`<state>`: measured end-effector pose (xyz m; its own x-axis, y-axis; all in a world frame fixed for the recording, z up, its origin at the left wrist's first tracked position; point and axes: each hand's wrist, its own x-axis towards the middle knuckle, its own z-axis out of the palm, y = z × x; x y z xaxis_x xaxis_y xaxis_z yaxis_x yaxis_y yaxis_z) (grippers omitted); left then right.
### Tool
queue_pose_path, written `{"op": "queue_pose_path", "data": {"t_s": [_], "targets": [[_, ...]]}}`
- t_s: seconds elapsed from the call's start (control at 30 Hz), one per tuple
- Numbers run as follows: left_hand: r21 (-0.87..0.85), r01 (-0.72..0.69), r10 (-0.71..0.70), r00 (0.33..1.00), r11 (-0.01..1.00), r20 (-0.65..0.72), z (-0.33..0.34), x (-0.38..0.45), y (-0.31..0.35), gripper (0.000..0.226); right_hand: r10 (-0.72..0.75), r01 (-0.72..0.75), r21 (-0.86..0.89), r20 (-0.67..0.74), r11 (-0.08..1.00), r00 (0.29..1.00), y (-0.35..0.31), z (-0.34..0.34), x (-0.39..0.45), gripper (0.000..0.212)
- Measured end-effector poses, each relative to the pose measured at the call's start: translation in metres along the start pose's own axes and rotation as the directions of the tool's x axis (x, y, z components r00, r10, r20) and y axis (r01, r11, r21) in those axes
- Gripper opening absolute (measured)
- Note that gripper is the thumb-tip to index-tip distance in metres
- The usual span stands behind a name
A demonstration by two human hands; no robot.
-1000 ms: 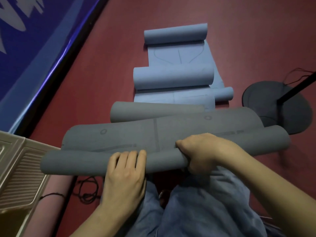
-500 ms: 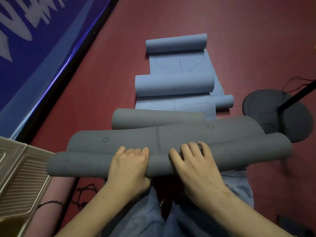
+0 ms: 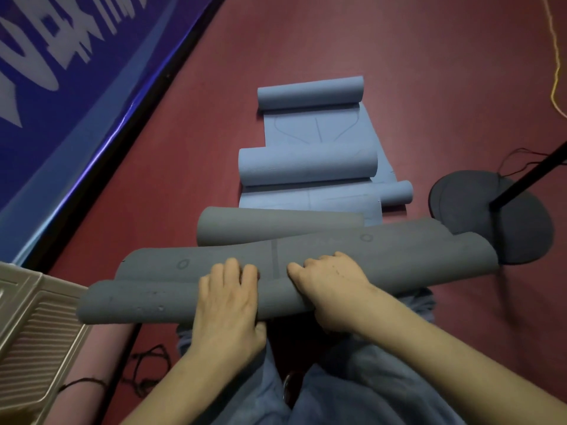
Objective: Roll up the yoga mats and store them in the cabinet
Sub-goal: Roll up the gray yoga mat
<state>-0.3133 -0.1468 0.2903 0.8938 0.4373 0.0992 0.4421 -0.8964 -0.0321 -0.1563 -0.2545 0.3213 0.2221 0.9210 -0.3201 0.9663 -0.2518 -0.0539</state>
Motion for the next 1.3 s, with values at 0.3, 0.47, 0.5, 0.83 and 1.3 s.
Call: {"op": "queue_pose_path", "data": {"t_s": [0.3,0.47,0.5,0.83,1.3], "targets": [[0.007,-0.126,0.127,0.990,0.992,-0.065,0.002,-0.002,0.003,0.061,-0.082,-0.007,0.204,0.421,0.979,0.903,0.023,-0.028,0.032,0.053],[0.100,-0.134,0.139,0.989,0.986,-0.043,0.011,0.018,-0.004,0.075,-0.052,-0.046,0.229,0.407,0.972,0.912,0.025,-0.034,0.033,0.052],[0.120,-0.154,0.159,0.987,0.981,-0.033,0.012,0.021,-0.006,0.075,-0.019,-0.049,0.183,0.354,0.982,0.935,0.023,-0.030,0.030,0.049],[0.134,-0.181,0.151,0.967,0.974,0.204,-0.008,0.051,-0.009,0.053,0.073,-0.088,-0.024,-0.369,0.996,0.927,0.009,0.026,0.014,0.075],[0.011,-0.172,0.158,0.925,0.985,0.346,-0.016,0.085,-0.024,0.040,0.127,-0.128,0.007,-0.211,0.992,0.969,0.008,-0.004,0.030,0.041]]}}
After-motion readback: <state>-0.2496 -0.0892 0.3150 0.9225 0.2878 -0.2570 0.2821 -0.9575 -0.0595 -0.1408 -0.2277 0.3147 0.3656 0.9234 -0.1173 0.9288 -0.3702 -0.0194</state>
